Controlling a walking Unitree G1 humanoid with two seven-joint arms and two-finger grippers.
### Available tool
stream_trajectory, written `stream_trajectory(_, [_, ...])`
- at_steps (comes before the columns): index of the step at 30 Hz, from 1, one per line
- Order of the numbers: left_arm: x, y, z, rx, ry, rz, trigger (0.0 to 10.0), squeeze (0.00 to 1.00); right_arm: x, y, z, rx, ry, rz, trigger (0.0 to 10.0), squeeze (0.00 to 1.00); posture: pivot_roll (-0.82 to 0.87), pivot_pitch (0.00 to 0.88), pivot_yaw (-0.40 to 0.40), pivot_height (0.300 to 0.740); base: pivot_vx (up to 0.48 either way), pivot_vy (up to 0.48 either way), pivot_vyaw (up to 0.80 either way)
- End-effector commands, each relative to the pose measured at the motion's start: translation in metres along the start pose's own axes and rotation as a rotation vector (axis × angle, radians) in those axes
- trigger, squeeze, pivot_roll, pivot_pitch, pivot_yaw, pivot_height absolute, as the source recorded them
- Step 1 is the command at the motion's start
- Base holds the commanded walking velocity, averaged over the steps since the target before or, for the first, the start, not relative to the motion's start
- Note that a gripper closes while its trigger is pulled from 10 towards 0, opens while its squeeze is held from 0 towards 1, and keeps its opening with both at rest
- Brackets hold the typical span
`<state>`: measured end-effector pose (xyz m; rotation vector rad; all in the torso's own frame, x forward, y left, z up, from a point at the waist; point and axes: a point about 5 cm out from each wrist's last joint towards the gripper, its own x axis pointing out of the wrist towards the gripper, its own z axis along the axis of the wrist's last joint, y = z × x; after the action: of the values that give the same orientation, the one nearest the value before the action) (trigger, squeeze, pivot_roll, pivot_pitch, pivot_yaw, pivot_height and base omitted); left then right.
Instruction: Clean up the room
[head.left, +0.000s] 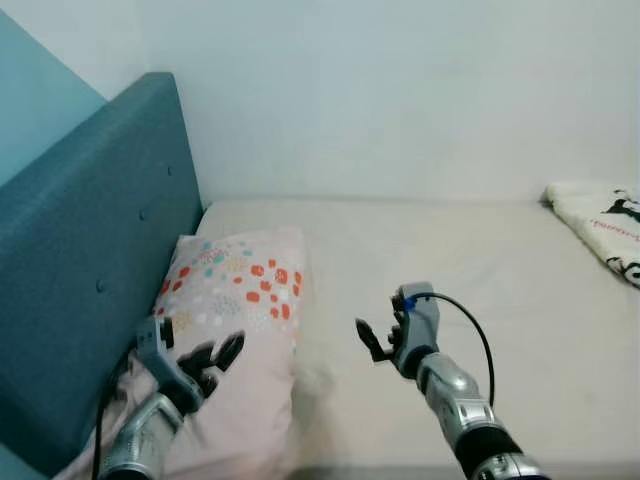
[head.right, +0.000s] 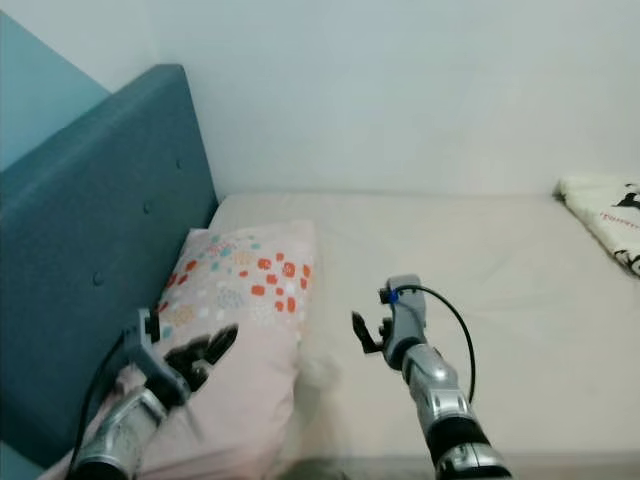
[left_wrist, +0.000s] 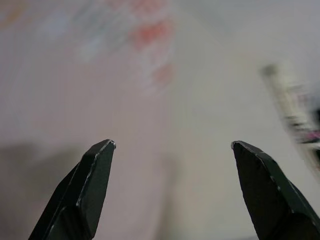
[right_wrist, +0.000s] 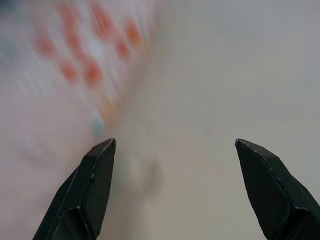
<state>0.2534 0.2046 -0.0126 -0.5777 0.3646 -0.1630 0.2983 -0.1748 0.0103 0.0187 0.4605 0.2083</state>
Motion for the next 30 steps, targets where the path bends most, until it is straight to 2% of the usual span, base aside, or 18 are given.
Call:
stream_trajectory(1, [-0.019, 0.020, -0.021, 0.007, 0.092, 0.120, 10.0, 0.00, -0.014, -0.011, -0.040, 0.003, 0.152, -0.083, 10.0, 0.00, -0.06, 0.000, -0.047, 0.740, 0.000, 0.000, 0.00])
stream_trajectory(2, [-0.019, 0.020, -0.021, 0.007, 0.092, 0.120, 10.0, 0.00, -0.014, -0.011, -0.040, 0.003, 0.152, -0.083, 10.0, 0.00, -0.06, 0.000, -0.047, 0.740, 0.000, 0.000, 0.00])
stream_trajectory(3, [-0.031, 0.028, -0.034, -0.004, 0.146, 0.172, 10.0, 0.00, -0.025, -0.016, -0.064, 0.019, 0.246, -0.138, 10.0, 0.00, -0.06, 0.000, -0.048, 0.740, 0.000, -0.480, 0.00])
stream_trajectory(5, [-0.050, 0.039, -0.056, -0.023, 0.230, 0.254, 10.0, 0.00, -0.044, -0.022, -0.094, 0.043, 0.360, -0.204, 10.0, 0.00, -0.06, 0.000, -0.049, 0.740, 0.000, 0.000, 0.00])
stream_trajectory(6, [-0.050, 0.039, -0.056, -0.023, 0.230, 0.254, 10.0, 0.00, -0.044, -0.022, -0.094, 0.043, 0.360, -0.204, 10.0, 0.00, -0.06, 0.000, -0.049, 0.740, 0.000, 0.000, 0.00])
stream_trajectory(8, [-0.066, 0.046, -0.073, -0.046, 0.296, 0.324, 10.0, 0.00, -0.056, -0.023, -0.113, 0.083, 0.418, -0.238, 10.0, 0.00, -0.06, 0.000, -0.046, 0.740, 0.000, 0.000, 0.00])
stream_trajectory(9, [-0.066, 0.046, -0.073, -0.046, 0.296, 0.324, 10.0, 0.00, -0.056, -0.023, -0.113, 0.083, 0.418, -0.238, 10.0, 0.00, -0.06, 0.000, -0.046, 0.740, 0.000, 0.000, 0.00])
stream_trajectory(11, [-0.084, 0.052, -0.089, -0.081, 0.353, 0.398, 10.0, 0.00, -0.069, -0.023, -0.131, 0.101, 0.479, -0.265, 10.0, 0.00, -0.07, 0.000, -0.041, 0.740, 0.000, -0.240, 0.00])
stream_trajectory(13, [-0.093, 0.053, -0.099, -0.099, 0.383, 0.424, 10.0, 0.00, -0.079, -0.023, -0.143, 0.110, 0.526, -0.280, 10.0, 0.00, -0.08, 0.000, -0.044, 0.740, 0.000, -0.480, 0.00])
stream_trajectory(18, [-0.090, 0.049, -0.102, -0.103, 0.384, 0.407, 10.0, 0.00, -0.091, -0.023, -0.157, 0.091, 0.591, -0.284, 10.0, 0.00, -0.07, 0.000, -0.052, 0.740, 0.000, -0.480, 0.00])
stream_trajectory(20, [-0.082, 0.045, -0.098, -0.105, 0.364, 0.384, 10.0, 0.00, -0.102, -0.023, -0.168, 0.062, 0.657, -0.286, 10.0, 0.00, -0.06, 0.000, -0.060, 0.740, 0.000, -0.480, 0.00])
stream_trajectory(26, [-0.074, 0.043, -0.092, -0.092, 0.358, 0.365, 10.0, 0.00, -0.106, -0.026, -0.170, 0.050, 0.667, -0.291, 10.0, 0.00, -0.07, 0.000, -0.054, 0.740, 0.000, -0.480, 0.00])
stream_trajectory(30, [-0.073, 0.043, -0.092, -0.086, 0.363, 0.362, 10.0, 0.00, -0.107, -0.029, -0.170, 0.054, 0.675, -0.296, 10.0, 0.00, -0.07, 0.000, -0.048, 0.740, 0.000, -0.480, -0.77])
